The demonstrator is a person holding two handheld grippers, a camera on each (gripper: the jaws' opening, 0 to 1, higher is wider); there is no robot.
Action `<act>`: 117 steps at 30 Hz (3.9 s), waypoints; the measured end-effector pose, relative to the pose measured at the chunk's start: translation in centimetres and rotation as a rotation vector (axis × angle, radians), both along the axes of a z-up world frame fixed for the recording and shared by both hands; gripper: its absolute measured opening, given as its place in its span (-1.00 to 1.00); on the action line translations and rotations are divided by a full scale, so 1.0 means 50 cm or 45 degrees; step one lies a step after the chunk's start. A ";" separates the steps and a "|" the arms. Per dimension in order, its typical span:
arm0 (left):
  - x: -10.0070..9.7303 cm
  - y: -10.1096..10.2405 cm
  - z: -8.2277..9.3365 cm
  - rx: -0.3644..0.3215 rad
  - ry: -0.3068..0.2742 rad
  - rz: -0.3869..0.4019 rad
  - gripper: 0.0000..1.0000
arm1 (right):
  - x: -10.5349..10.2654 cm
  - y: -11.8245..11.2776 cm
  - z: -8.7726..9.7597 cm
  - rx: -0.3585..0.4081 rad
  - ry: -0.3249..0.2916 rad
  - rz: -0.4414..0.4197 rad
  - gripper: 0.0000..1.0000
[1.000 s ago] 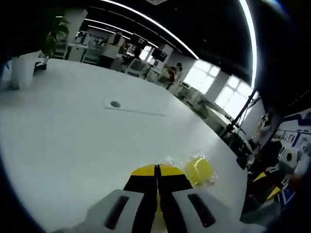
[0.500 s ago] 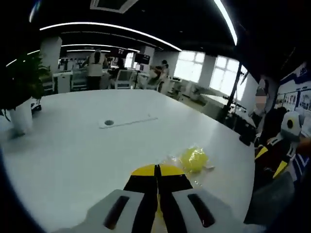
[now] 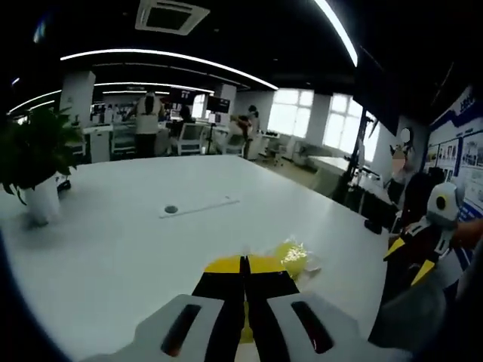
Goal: Compare the silicone blocks by pressing each to a similar depth, holding the contact briefly, and releasing to observe deformation and rebound differences across the visible hardness samples.
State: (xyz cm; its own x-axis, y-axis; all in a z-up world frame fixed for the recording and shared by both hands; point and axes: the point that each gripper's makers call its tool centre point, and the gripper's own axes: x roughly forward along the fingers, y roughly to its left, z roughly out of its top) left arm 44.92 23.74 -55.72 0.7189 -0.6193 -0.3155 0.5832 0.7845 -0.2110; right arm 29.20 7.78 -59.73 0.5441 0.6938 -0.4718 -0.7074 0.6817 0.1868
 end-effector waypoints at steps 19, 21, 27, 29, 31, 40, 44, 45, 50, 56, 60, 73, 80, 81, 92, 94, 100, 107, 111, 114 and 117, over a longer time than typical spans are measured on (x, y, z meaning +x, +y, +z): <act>-0.055 -0.063 0.128 0.011 -0.108 -0.215 -1.00 | 0.010 -0.019 0.042 -0.097 -0.080 0.107 -0.02; -0.061 -0.068 0.136 0.023 -0.116 -0.241 -1.00 | 0.013 -0.018 0.045 -0.100 -0.080 0.125 0.00; -0.080 -0.080 0.147 0.120 -0.144 -0.349 -1.00 | 0.029 -0.013 0.068 -0.129 -0.085 0.243 0.08; -0.082 -0.083 0.149 0.127 -0.142 -0.372 -1.00 | 0.037 -0.012 0.077 -0.147 -0.089 0.282 0.12; -0.084 -0.085 0.151 0.155 -0.148 -0.403 -1.00 | 0.050 -0.014 0.087 -0.199 -0.109 0.339 0.16; -0.090 -0.113 0.163 0.191 -0.161 -0.519 -1.00 | 0.106 0.024 0.148 -0.294 -0.184 0.585 0.27; -0.101 -0.129 0.168 0.214 -0.168 -0.602 -1.00 | 0.121 0.044 0.162 -0.296 -0.193 0.652 0.26; -0.103 -0.131 0.165 0.226 -0.148 -0.614 -1.00 | 0.126 0.049 0.164 -0.313 -0.205 0.676 0.22; -0.114 -0.139 0.174 0.240 -0.170 -0.692 -1.00 | 0.150 0.080 0.180 -0.295 -0.208 0.735 0.25; -0.131 -0.152 0.179 0.276 -0.188 -0.774 -1.00 | 0.177 0.124 0.174 -0.339 -0.217 0.850 0.25; -0.140 -0.159 0.181 0.275 -0.192 -0.813 -1.00 | 0.178 0.152 0.160 -0.363 -0.202 0.918 0.15; -0.157 -0.165 0.200 0.248 -0.224 -0.871 -1.00 | 0.153 0.191 0.129 -0.396 -0.138 1.040 0.16; -0.164 -0.173 0.208 0.242 -0.242 -0.905 -1.00 | 0.149 0.206 0.125 -0.395 -0.119 1.069 0.11; -0.165 -0.176 0.213 0.235 -0.252 -0.916 -1.00 | 0.149 0.208 0.121 -0.399 -0.109 1.081 0.10; -0.181 -0.189 0.234 0.222 -0.313 -0.968 -1.00 | 0.129 0.213 0.103 -0.413 -0.043 1.129 -0.26; -0.185 -0.190 0.235 0.220 -0.311 -0.976 -1.00 | 0.130 0.212 0.106 -0.411 -0.044 1.122 -0.33; -0.187 -0.187 0.238 0.235 -0.336 -0.980 -1.00 | 0.128 0.215 0.112 -0.407 -0.034 1.094 -0.43; -0.192 -0.179 0.235 0.243 -0.345 -0.984 -1.00 | 0.123 0.223 0.110 -0.415 -0.075 1.083 -0.53; -0.191 -0.176 0.230 0.241 -0.342 -0.981 -1.00 | 0.122 0.225 0.105 -0.426 -0.061 1.067 -0.58; -0.192 -0.174 0.231 0.234 -0.339 -0.975 -1.00 | 0.116 0.226 0.104 -0.424 -0.026 1.059 -0.62; -0.194 -0.173 0.229 0.240 -0.351 -0.979 -1.00 | 0.115 0.225 0.102 -0.455 -0.043 1.058 -0.68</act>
